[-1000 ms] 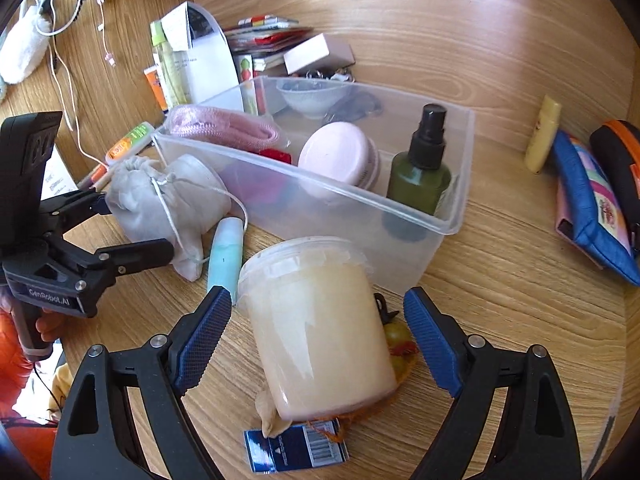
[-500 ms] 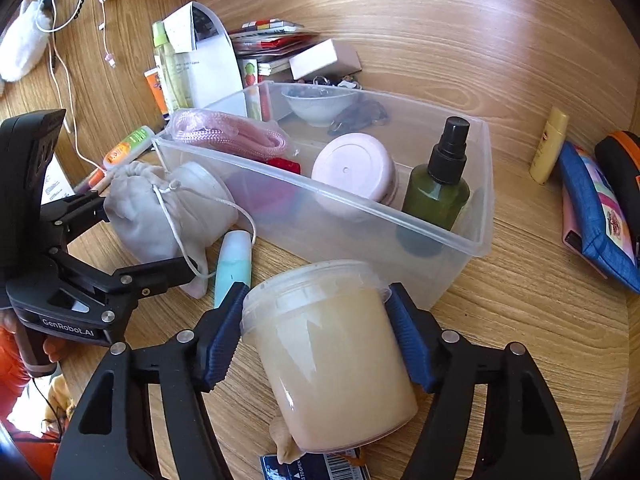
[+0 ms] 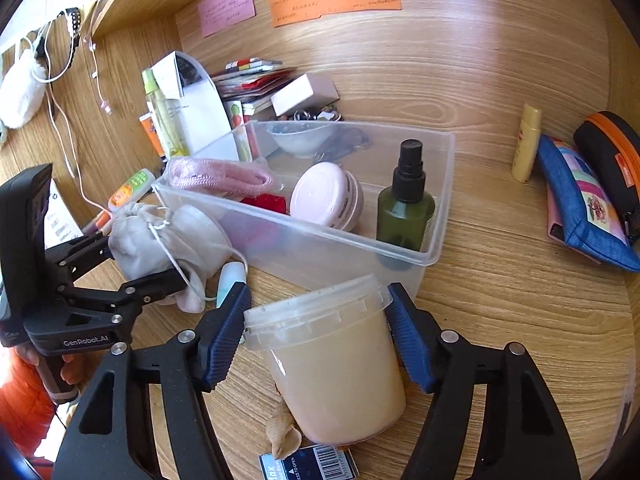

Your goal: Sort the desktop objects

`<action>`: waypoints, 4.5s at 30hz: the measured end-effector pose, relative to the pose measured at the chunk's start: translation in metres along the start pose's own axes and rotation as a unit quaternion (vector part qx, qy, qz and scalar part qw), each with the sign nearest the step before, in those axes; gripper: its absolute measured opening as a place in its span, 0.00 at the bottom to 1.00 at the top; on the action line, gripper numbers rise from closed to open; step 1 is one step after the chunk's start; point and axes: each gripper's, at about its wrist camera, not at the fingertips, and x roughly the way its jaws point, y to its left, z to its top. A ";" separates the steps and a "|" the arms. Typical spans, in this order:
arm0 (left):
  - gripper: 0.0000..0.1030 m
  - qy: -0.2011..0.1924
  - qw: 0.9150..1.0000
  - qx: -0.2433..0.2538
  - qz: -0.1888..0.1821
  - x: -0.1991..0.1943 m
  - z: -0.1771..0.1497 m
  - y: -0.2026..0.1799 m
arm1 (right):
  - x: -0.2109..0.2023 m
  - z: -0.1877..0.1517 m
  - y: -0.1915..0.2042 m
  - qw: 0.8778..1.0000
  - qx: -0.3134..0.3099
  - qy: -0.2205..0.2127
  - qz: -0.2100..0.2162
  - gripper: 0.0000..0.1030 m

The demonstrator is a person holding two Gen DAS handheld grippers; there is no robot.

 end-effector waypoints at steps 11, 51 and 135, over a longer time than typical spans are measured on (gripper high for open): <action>0.66 -0.047 0.998 -0.038 -0.010 -0.016 -0.003 0.015 | -0.006 0.004 -0.015 0.999 0.036 -0.017 0.015 0.63; 0.66 -0.096 0.994 -0.045 -0.039 -0.070 0.032 0.015 | -0.048 0.046 0.019 0.997 -0.001 -0.067 0.041 0.63; 0.83 -0.007 1.000 -0.018 0.010 0.070 0.102 0.025 | 0.073 0.106 -0.009 0.992 -0.061 0.008 -0.112 0.66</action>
